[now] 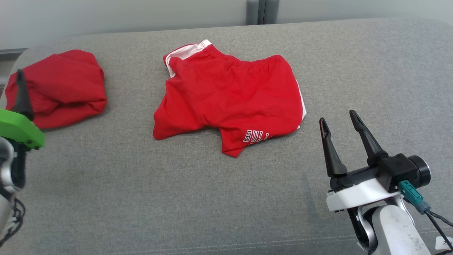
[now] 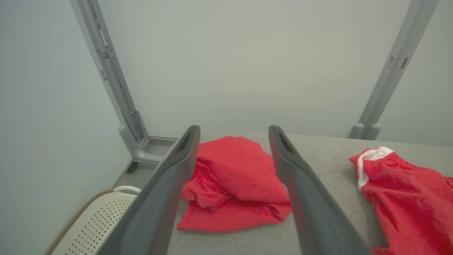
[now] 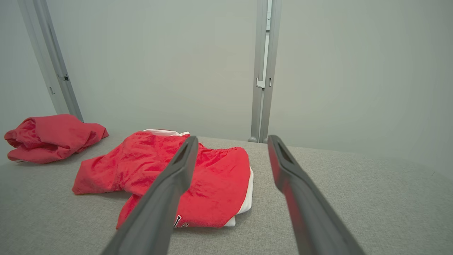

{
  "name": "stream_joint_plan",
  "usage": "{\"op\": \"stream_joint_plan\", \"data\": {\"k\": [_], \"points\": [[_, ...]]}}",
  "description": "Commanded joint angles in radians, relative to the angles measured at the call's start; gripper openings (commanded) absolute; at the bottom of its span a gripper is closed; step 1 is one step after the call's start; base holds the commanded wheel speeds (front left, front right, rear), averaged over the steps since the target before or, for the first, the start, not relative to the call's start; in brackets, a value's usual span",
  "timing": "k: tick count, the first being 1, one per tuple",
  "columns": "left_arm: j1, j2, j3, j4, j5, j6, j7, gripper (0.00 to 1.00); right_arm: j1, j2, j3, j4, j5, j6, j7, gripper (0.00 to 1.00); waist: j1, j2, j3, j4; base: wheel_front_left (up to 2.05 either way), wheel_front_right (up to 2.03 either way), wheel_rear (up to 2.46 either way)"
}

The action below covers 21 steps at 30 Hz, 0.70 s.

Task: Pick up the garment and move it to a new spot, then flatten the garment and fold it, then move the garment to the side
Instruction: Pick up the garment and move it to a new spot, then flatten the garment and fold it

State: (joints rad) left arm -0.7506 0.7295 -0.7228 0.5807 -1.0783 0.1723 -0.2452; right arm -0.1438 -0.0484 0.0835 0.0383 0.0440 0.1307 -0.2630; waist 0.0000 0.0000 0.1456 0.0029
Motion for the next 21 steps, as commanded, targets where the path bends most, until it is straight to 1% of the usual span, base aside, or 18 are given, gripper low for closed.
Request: {"op": "stream_joint_plan", "data": {"k": [1,5,7,12,16,21], "points": [[0.027,-0.012,-0.004,-0.028,0.010,0.017,-0.005,1.00,0.014,-0.004,0.001,0.004,0.005,0.000,-0.004,1.00,0.0000,0.0000,-0.007,-0.002,0.00,0.00,0.00],[0.096,-0.039,-0.020,-0.186,0.038,0.077,-0.013,1.00,0.018,-0.004,0.002,0.004,0.006,0.000,-0.004,1.00,0.0000,0.0000,-0.014,-0.016,0.00,0.00,0.00],[0.131,-0.059,-0.033,-0.255,0.054,0.100,-0.014,1.00,0.020,-0.004,-0.001,0.002,0.005,0.000,-0.004,1.00,0.0000,0.0000,-0.015,-0.021,0.00,0.00,0.00],[0.206,-0.132,-0.083,-0.370,0.091,0.146,-0.018,1.00,0.024,-0.004,-0.002,0.005,-0.002,0.000,-0.004,1.00,0.0000,0.0000,-0.019,-0.038,0.00,0.00,0.00],[0.251,-0.212,-0.134,-0.378,0.110,0.153,-0.019,1.00,0.023,-0.004,0.002,0.007,0.000,0.000,-0.004,1.00,0.0000,0.0000,-0.017,-0.053,0.00,0.00,0.00],[0.274,-0.330,-0.209,-0.311,0.132,0.123,-0.020,1.00,0.015,-0.004,0.012,0.008,0.006,0.000,-0.004,1.00,0.0000,0.0000,-0.010,-0.070,0.00,0.00,0.00]]}}
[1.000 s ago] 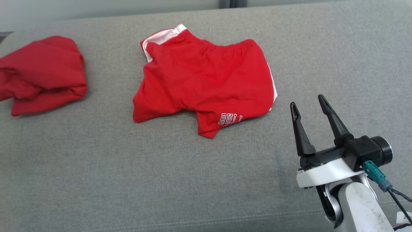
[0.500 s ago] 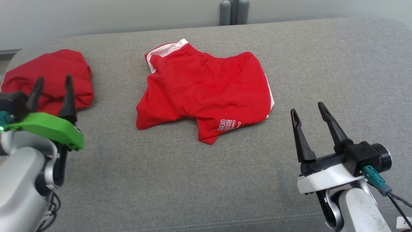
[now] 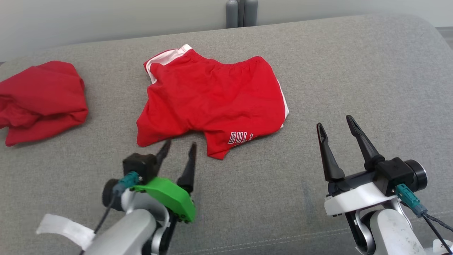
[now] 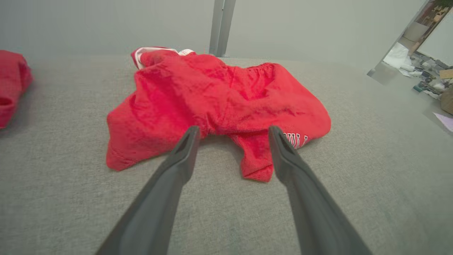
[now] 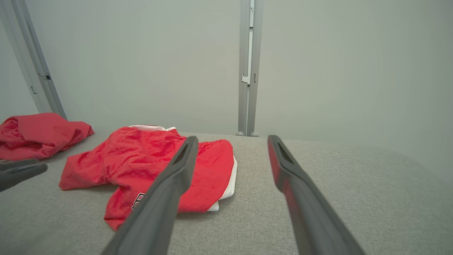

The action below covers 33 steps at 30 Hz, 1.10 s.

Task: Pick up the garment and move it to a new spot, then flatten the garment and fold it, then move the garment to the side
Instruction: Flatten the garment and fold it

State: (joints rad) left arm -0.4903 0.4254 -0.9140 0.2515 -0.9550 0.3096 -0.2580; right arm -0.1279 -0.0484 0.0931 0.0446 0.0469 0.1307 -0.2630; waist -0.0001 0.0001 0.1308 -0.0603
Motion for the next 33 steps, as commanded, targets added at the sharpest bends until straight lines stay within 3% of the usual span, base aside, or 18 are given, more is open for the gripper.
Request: {"op": "stream_joint_plan", "data": {"k": [1,8,14,25,30,31,33], "points": [[0.015,-0.049,-0.029,0.039,0.005,-0.023,-0.007,1.00,-0.002,-0.004,0.004,0.003,0.005,0.000,-0.004,1.00,0.0001,-0.0001,0.007,-0.010,0.00,0.00,0.00],[-0.007,-0.159,-0.086,0.210,0.006,-0.079,0.001,1.00,-0.010,-0.004,0.021,0.009,0.012,0.000,-0.004,1.00,0.0001,-0.0001,0.012,-0.031,0.00,0.00,0.00],[-0.043,-0.257,-0.076,0.415,-0.026,-0.161,-0.003,1.00,-0.013,-0.004,0.030,0.008,0.002,0.000,-0.004,1.00,0.0001,-0.0001,0.027,-0.069,0.00,0.00,0.00],[-0.134,-0.335,-0.057,0.625,0.008,-0.211,-0.007,1.00,-0.024,-0.004,0.020,-0.007,-0.003,0.000,-0.004,1.00,0.0001,-0.0001,0.081,-0.128,0.00,0.00,0.00],[-0.164,-0.348,-0.027,0.678,0.032,-0.210,-0.004,1.00,-0.033,-0.003,0.017,-0.012,0.004,0.000,-0.004,1.00,0.0001,-0.0001,0.096,-0.141,0.00,0.00,0.00],[-0.169,-0.350,-0.026,0.692,0.040,-0.207,-0.004,0.90,-0.034,-0.004,0.016,-0.012,0.004,0.000,-0.004,1.00,0.0001,-0.0001,0.098,-0.142,0.00,0.00,0.00],[-0.178,-0.353,-0.027,0.725,0.051,-0.205,-0.004,0.35,-0.037,-0.004,0.015,-0.012,0.005,0.000,-0.004,1.00,0.0001,-0.0001,0.102,-0.144,0.00,0.00,0.00]]}}
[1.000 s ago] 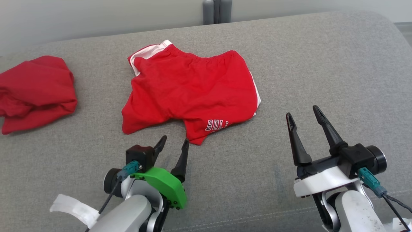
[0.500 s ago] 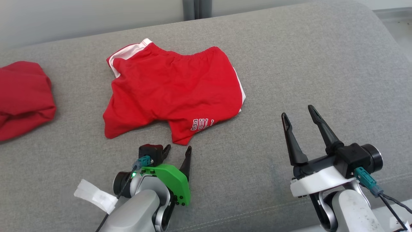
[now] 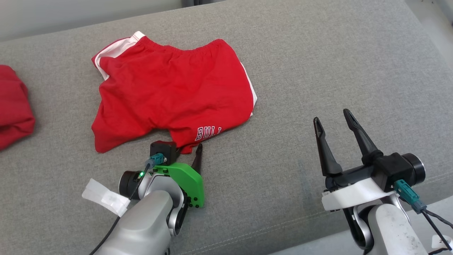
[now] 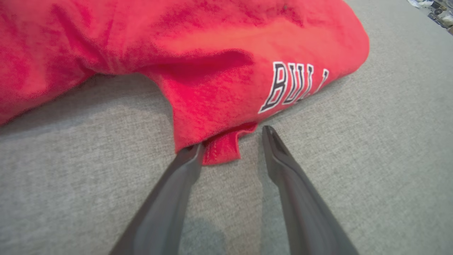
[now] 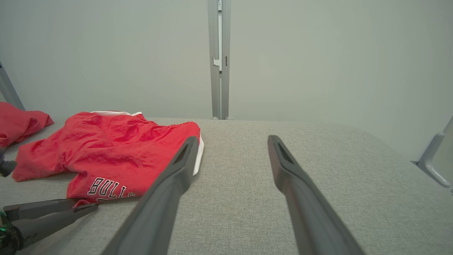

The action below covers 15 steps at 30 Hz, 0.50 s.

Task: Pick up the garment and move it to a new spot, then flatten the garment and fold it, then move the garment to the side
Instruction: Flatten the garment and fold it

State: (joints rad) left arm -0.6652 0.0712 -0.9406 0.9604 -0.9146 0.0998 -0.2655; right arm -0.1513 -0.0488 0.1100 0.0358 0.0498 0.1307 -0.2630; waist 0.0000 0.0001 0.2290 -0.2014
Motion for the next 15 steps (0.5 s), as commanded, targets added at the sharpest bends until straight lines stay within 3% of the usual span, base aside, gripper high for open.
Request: {"op": "stream_joint_plan", "data": {"k": [1,2,7,15], "points": [[-0.006,0.000,-0.003,0.029,0.016,0.003,0.004,0.08,-0.014,-0.003,-0.002,-0.003,0.003,0.000,-0.004,1.00,0.0000,-0.0001,0.005,-0.004,0.00,0.00,0.00],[-0.011,-0.002,-0.007,0.042,0.021,-0.001,0.004,0.00,-0.014,-0.003,-0.004,-0.004,0.004,0.000,-0.004,1.00,0.0000,-0.0001,0.006,-0.004,0.00,0.00,0.00],[-0.037,-0.007,0.008,0.029,0.069,-0.016,0.004,0.00,-0.013,-0.003,-0.017,-0.008,0.008,0.000,-0.004,1.00,0.0000,-0.0001,0.009,0.009,0.00,0.00,0.00],[-0.019,0.009,0.072,-0.234,0.274,0.005,0.002,0.00,-0.009,-0.003,-0.026,0.000,0.012,0.000,-0.004,1.00,0.0000,-0.0001,-0.016,0.057,0.00,0.00,0.00]]}}
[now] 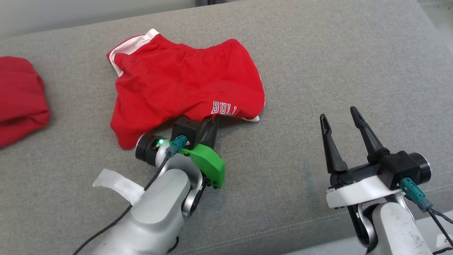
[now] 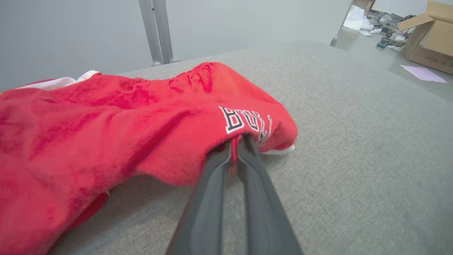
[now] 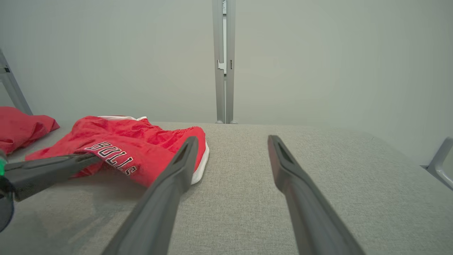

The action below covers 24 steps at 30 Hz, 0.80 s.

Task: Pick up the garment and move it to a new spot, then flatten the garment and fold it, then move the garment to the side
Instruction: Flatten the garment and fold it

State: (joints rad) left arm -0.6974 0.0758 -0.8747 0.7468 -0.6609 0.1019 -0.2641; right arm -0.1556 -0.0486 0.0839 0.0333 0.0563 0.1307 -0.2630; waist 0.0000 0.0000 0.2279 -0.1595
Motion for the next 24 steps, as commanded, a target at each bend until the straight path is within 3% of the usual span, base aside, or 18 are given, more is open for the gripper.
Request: {"op": "stream_joint_plan", "data": {"k": [1,11,24], "points": [[0.021,0.004,0.012,-0.057,0.041,-0.001,0.001,0.00,-0.004,-0.003,0.001,0.005,0.007,0.000,-0.004,1.00,0.0000,0.0000,-0.021,0.020,0.00,0.00,0.00],[0.060,0.011,0.030,-0.286,0.168,-0.003,0.001,0.00,0.011,-0.004,0.005,0.017,0.014,0.000,-0.004,1.00,0.0000,0.0000,-0.066,0.022,0.00,0.00,0.00],[0.193,0.199,0.155,-0.269,0.102,0.045,0.001,0.00,0.026,-0.004,-0.021,0.012,0.006,0.000,-0.004,1.00,0.0000,0.0000,-0.060,0.068,0.00,0.00,0.00]]}}
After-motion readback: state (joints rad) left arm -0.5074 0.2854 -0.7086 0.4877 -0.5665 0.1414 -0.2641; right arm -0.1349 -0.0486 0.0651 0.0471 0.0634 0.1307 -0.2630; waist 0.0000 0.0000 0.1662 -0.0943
